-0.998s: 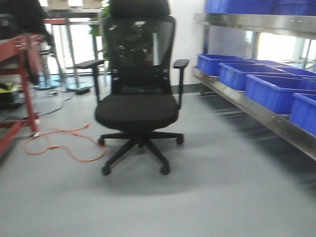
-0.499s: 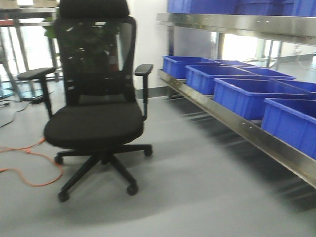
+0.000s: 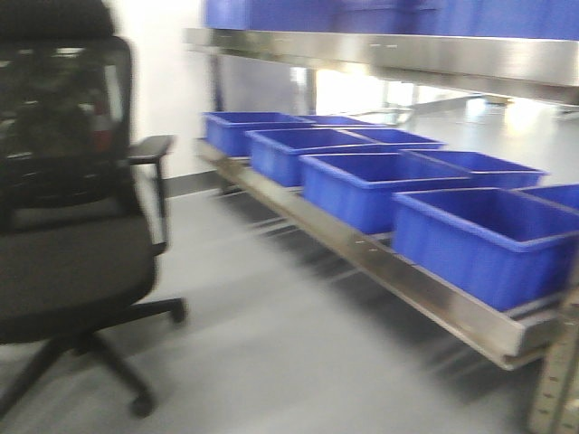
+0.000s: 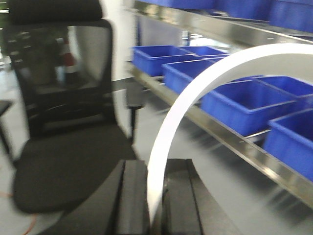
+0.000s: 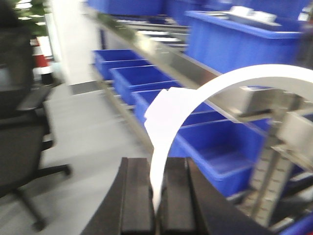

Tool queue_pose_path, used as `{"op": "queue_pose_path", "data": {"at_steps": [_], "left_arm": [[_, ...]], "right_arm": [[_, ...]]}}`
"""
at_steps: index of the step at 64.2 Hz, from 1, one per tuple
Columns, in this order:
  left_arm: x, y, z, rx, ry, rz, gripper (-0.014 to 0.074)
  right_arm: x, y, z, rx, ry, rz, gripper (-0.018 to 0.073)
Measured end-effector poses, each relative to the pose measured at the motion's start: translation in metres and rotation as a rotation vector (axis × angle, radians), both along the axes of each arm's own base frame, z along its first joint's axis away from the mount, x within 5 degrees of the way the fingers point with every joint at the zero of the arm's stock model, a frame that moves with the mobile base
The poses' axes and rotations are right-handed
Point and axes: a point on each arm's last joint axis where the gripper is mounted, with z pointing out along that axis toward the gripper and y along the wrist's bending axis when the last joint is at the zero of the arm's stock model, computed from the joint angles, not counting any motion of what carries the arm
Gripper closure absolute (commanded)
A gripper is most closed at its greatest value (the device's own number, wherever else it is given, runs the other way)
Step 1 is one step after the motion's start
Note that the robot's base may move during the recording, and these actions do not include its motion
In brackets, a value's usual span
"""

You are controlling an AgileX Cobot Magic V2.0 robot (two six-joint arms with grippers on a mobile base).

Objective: Grab PVC pipe and place in blue bin

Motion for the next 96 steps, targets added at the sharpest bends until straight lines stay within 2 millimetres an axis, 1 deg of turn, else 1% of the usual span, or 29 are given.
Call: {"op": "queue_pose_path", "data": {"at_steps": [96], "left_arm": [[0.0,0.0,0.0,0.0,0.0,0.0,0.0707]], "right_arm": [[0.0,0.0,0.0,0.0,0.0,0.0,0.0727]]}}
